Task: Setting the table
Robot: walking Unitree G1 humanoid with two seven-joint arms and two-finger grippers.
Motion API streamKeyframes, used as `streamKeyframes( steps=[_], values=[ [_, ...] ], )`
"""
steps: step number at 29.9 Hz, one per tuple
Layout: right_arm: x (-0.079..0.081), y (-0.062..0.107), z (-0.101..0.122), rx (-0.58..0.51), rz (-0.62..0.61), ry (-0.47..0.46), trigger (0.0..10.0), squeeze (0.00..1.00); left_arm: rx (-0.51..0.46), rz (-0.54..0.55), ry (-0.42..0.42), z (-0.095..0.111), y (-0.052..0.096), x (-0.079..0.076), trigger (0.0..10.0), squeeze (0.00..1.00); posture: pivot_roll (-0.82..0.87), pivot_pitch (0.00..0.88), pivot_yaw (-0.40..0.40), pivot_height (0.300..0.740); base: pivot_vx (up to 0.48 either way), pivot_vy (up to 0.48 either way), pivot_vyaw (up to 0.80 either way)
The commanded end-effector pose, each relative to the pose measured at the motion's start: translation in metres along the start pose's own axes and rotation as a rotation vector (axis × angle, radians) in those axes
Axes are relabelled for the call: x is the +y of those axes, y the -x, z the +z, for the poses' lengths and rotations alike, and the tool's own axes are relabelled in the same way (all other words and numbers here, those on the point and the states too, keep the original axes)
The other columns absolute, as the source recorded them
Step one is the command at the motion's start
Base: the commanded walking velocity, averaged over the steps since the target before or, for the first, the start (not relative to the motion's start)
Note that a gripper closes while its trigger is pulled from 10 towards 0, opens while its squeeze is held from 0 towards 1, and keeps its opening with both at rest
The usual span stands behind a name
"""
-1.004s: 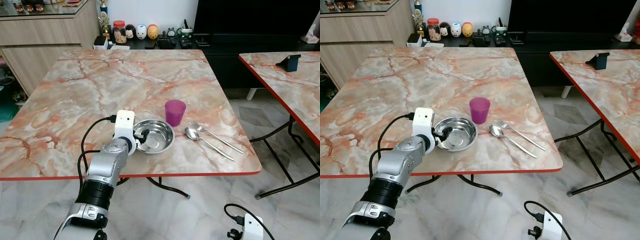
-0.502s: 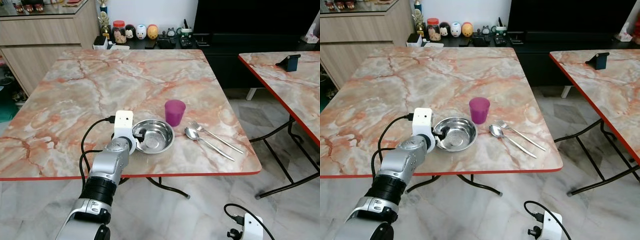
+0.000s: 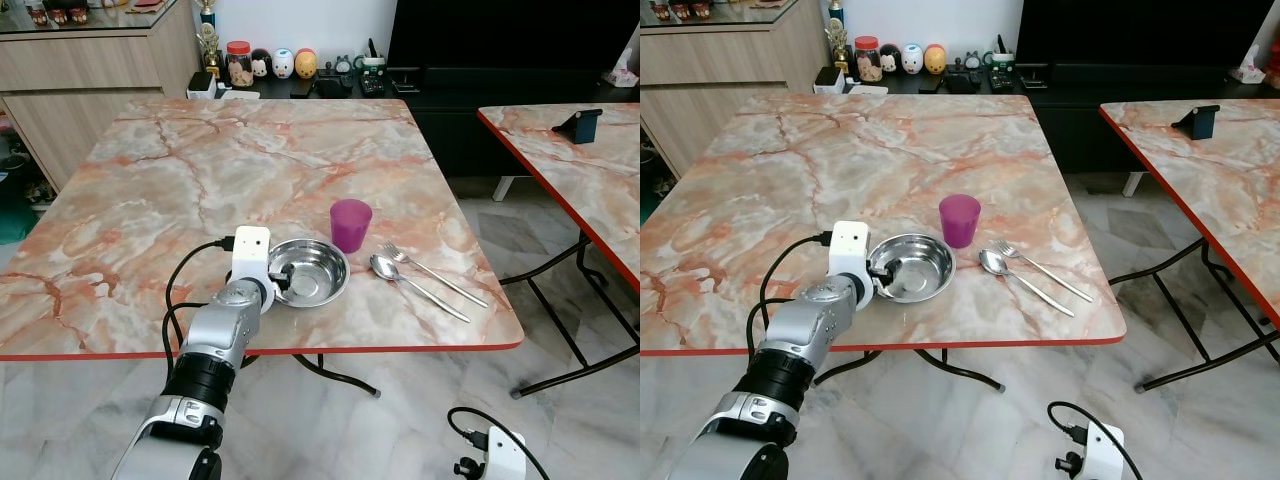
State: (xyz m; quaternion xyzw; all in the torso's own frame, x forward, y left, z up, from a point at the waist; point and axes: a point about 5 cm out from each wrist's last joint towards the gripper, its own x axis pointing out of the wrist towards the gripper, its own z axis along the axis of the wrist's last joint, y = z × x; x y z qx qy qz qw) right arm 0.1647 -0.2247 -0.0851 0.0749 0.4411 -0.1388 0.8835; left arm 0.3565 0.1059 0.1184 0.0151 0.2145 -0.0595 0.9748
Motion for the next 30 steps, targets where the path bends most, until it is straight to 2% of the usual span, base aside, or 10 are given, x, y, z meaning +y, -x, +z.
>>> streamKeyframes(
  steps=[1,2,3,4,6,30],
  values=[
    [0.0001,-0.0001,-0.0003,0.007,0.002,-0.001,10.0,0.0,0.024,-0.012,-0.019,-0.0004,-0.0008,-0.0022,10.0,0.0,0.05,0.0,-0.048,0.74,0.0,0.0,0.0],
    [0.0001,-0.0001,-0.0003,0.007,0.002,-0.001,10.0,0.0,0.025,-0.013,-0.02,-0.0005,-0.0008,-0.0023,7.9,0.0,0.05,0.0,-0.048,0.74,0.0,0.0,0.0],
    [0.0002,0.0,-0.0006,0.007,0.002,-0.001,10.0,0.0,0.025,-0.012,-0.02,-0.0008,-0.0008,-0.0021,2.1,0.0,0.05,0.0,-0.046,0.74,0.0,0.0,0.0],
    [0.0003,0.0,-0.0007,0.007,0.003,-0.001,10.0,0.0,0.025,-0.011,-0.019,-0.0009,-0.0008,-0.002,0.3,0.0,0.05,0.0,-0.046,0.74,0.0,0.0,0.0],
    [0.0003,0.0,-0.0007,0.007,0.003,-0.001,10.0,0.0,0.024,-0.011,-0.019,-0.0007,-0.0008,-0.0021,0.0,0.0,0.05,0.0,-0.046,0.74,0.0,0.0,0.0],
    [0.0002,-0.0002,0.0001,0.006,0.003,0.0,10.0,0.0,0.013,-0.015,-0.028,0.0007,-0.0009,-0.0016,0.0,0.0,0.05,0.0,-0.048,0.74,0.0,0.0,0.0]
  ],
)
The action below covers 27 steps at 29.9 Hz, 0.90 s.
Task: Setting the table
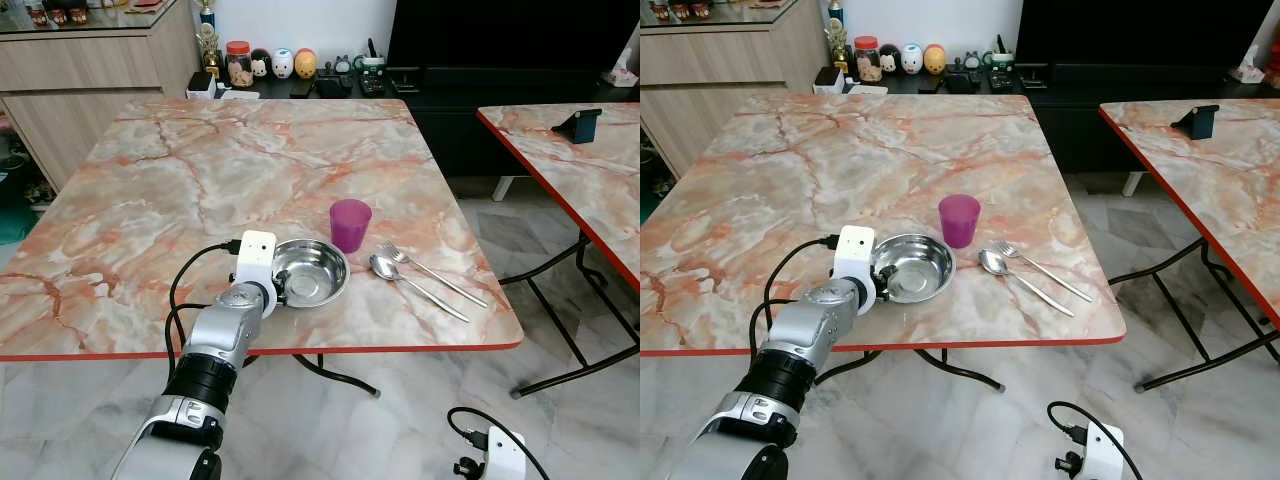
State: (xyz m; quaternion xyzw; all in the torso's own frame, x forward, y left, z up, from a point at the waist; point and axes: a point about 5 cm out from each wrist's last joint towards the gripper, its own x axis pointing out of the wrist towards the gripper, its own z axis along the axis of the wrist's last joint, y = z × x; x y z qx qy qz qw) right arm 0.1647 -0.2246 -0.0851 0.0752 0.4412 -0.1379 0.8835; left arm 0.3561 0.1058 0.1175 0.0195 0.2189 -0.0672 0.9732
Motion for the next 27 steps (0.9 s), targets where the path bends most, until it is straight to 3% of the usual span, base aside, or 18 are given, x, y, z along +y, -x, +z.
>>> streamKeyframes(
  steps=[1,19,25,26,27],
  values=[
    [0.0,0.0,0.0,0.006,0.001,0.0,10.0,0.0,0.004,-0.002,-0.016,0.002,-0.001,-0.001,0.0,0.0,0.05,0.0,-0.048,0.74,0.0,0.0,0.0],
    [0.0,-0.001,0.006,-0.007,-0.001,0.009,10.0,0.0,0.015,0.028,-0.001,-0.005,0.002,0.007,0.0,0.0,0.07,0.0,-0.06,0.74,0.0,0.0,0.0],
    [0.0,-0.003,0.014,-0.032,-0.011,0.017,10.0,0.0,-0.079,0.03,0.063,-0.001,0.006,0.015,0.0,0.0,0.07,0.0,-0.063,0.74,0.0,0.0,0.0],
    [-0.001,-0.003,0.018,-0.042,-0.017,0.014,10.0,0.0,-0.16,0.004,0.098,0.006,0.008,0.016,9.5,0.0,0.06,0.0,-0.062,0.74,0.0,0.0,0.0],
    [-0.001,-0.004,0.02,-0.046,-0.019,0.014,10.0,0.0,-0.199,0.001,0.116,0.007,0.01,0.018,10.0,0.0,0.06,0.0,-0.062,0.74,0.0,0.0,0.0]
  ],
)
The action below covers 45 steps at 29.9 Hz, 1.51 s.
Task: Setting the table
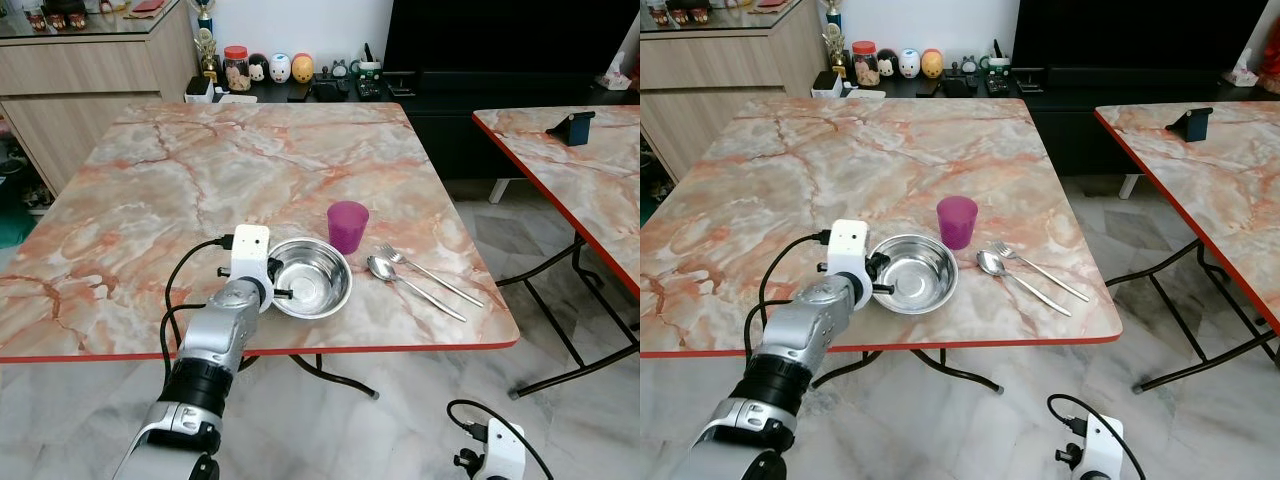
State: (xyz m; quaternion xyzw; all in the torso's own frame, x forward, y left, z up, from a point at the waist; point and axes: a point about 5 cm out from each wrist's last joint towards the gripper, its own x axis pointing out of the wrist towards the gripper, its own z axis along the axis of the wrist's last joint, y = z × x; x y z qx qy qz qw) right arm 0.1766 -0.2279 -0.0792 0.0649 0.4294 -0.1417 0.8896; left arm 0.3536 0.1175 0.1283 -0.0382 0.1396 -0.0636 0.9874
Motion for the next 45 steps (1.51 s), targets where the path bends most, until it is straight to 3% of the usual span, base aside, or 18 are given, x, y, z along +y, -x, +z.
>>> streamKeyframes(
  steps=[1,2,11,20,25,28,32,34,40,45],
  values=[
    [-0.002,-0.002,0.01,-0.028,-0.012,-0.002,10.0,0.0,-0.072,0.008,0.053,0.004,0.003,0.009,10.0,0.0,0.06,0.0,-0.063,0.74,0.0,0.0,0.0],
    [-0.002,-0.002,0.014,-0.041,-0.019,-0.018,10.0,0.0,-0.103,0.006,0.101,0.006,0.005,0.012,10.0,0.0,0.07,0.0,-0.065,0.74,0.0,0.0,0.0],
    [-0.005,-0.005,0.034,-0.096,-0.033,-0.036,10.0,0.0,-0.291,0.082,0.257,0.01,0.018,0.035,10.0,0.0,0.09,0.0,-0.098,0.74,0.0,0.0,0.0],
    [-0.005,-0.005,0.043,-0.136,-0.036,-0.057,10.0,0.0,-0.429,0.068,0.28,0.021,0.026,0.034,10.0,0.0,0.08,0.0,-0.094,0.74,0.0,0.0,0.0],
    [-0.006,-0.005,0.041,-0.14,-0.032,-0.07,10.0,0.0,-0.531,0.017,0.248,0.039,0.038,0.025,10.0,0.0,0.1,0.0,-0.111,0.74,0.0,0.0,0.0],
    [-0.007,-0.004,0.038,-0.136,-0.021,-0.052,10.0,0.0,-0.587,-0.039,0.113,0.052,0.047,0.012,10.0,0.0,0.09,0.0,-0.102,0.74,0.0,0.0,0.0],
    [-0.008,-0.004,0.037,-0.137,-0.022,-0.054,10.0,0.0,-0.609,-0.064,0.066,0.057,0.049,0.005,10.0,0.0,0.08,0.0,-0.093,0.74,0.0,0.0,0.0],
    [-0.01,-0.004,0.037,-0.141,-0.022,-0.06,10.0,0.0,-0.64,-0.136,0.0,0.063,0.053,-0.008,10.0,0.0,0.11,0.0,-0.112,0.74,0.0,0.0,0.0],
    [-0.014,-0.003,0.034,-0.118,-0.008,-0.018,10.0,0.0,-0.637,-0.141,0.025,0.061,0.06,-0.014,10.0,0.0,0.14,0.0,-0.143,0.74,0.0,0.0,0.0],
    [-0.015,-0.003,0.032,-0.106,-0.014,-0.009,10.0,0.0,-0.616,-0.103,0.024,0.051,0.062,-0.01,10.0,0.0,0.13,0.0,-0.149,0.74,0.0,0.0,0.0]
  ],
)
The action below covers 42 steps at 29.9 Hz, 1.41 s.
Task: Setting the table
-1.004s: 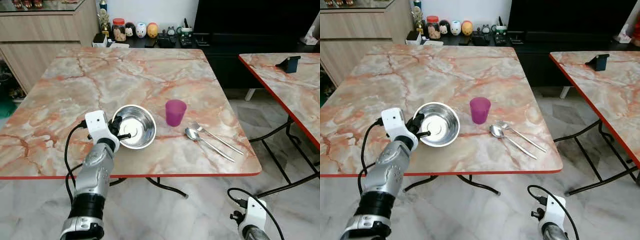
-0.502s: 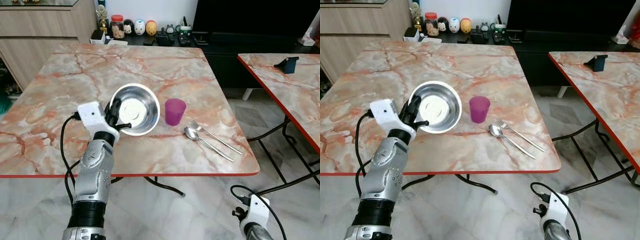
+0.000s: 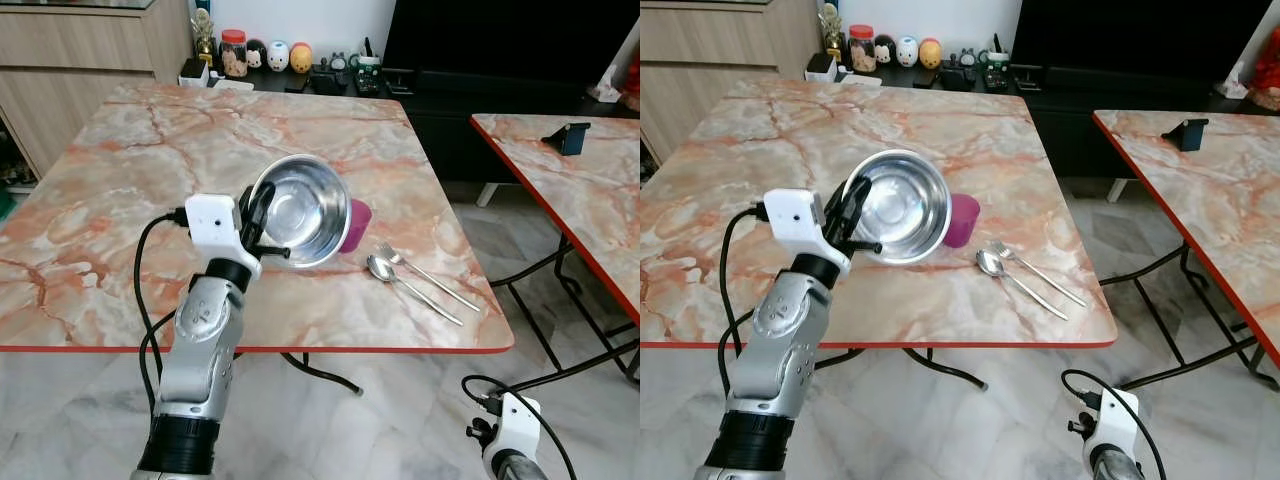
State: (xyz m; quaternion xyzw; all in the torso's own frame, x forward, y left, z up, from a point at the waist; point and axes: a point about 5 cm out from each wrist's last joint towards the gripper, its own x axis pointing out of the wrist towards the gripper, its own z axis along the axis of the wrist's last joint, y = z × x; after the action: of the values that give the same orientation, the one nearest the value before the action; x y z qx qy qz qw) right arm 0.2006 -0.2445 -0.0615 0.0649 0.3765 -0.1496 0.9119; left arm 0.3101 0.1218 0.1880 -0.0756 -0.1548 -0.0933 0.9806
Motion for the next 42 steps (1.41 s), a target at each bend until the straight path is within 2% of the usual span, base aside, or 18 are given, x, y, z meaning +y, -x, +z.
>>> streamKeyframes(
  steps=[1,7,16,23,26,28,31,42],
  values=[
    [-0.007,0.001,-0.001,0.009,-0.01,0.013,10.0,0.0,-0.024,-0.004,0.0,0.007,0.001,-0.003,10.0,0.0,0.13,0.0,-0.149,0.74,0.0,0.0,0.0],
    [-0.006,0.001,-0.004,0.016,-0.012,0.01,10.0,0.0,-0.011,0.036,-0.005,0.004,-0.002,0.005,10.0,0.0,0.07,0.0,-0.118,0.74,0.0,0.0,0.0],
    [-0.004,0.002,-0.004,0.009,-0.001,0.009,10.0,0.0,-0.032,0.018,-0.007,0.01,-0.014,0.001,10.0,0.0,0.07,0.0,-0.091,0.74,0.0,0.0,0.0],
    [0.002,0.001,-0.005,0.015,0.027,0.03,10.0,0.0,-0.024,0.014,-0.026,0.01,-0.013,0.003,10.0,0.0,0.08,0.0,-0.078,0.74,0.0,0.0,0.0],
    [0.003,0.002,-0.008,0.011,-0.031,-0.049,10.0,0.0,-0.017,0.01,-0.031,0.009,-0.012,0.004,10.0,0.0,0.07,0.0,-0.062,0.74,0.0,0.0,0.0],
    [0.003,0.002,-0.009,0.011,-0.031,-0.038,10.0,0.0,-0.015,0.003,-0.034,0.01,-0.014,0.003,10.0,0.0,0.07,0.0,-0.051,0.74,0.0,0.0,0.0],
    [0.004,0.003,-0.011,0.01,-0.073,-0.091,10.0,0.0,-0.019,-0.015,-0.036,0.013,-0.017,0.001,10.0,0.0,0.06,0.0,-0.034,0.74,0.0,0.0,0.0],
    [0.011,0.002,-0.012,0.014,-0.079,-0.122,10.0,0.0,-0.017,-0.03,-0.048,0.015,-0.022,0.001,10.0,0.0,0.06,0.0,-0.015,0.74,0.0,0.0,0.0]
  ],
)
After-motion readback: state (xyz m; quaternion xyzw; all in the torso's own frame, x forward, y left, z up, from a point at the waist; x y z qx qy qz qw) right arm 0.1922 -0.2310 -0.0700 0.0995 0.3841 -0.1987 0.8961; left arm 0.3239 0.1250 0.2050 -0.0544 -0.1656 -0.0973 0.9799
